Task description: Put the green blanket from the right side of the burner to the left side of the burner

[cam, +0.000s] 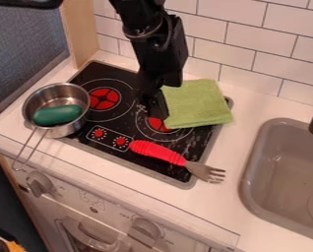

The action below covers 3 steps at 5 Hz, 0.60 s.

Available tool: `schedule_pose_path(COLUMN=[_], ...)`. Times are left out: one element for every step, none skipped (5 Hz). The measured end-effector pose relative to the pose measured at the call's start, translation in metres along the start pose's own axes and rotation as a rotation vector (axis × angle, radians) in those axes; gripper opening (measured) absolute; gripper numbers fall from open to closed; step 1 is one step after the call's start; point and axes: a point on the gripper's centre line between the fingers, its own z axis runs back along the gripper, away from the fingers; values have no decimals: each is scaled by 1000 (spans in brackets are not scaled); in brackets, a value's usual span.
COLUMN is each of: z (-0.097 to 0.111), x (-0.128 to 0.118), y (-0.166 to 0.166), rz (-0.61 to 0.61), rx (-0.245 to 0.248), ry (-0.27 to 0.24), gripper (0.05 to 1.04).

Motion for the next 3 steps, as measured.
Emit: schedule_pose_path(z=[-7, -8, -9], x=[-1, 1, 5], y=[-4, 15, 32], rz=[-3, -48, -95], rx=[-35, -43, -56], ry=[1, -3, 6], gripper=[1000, 1000, 1000])
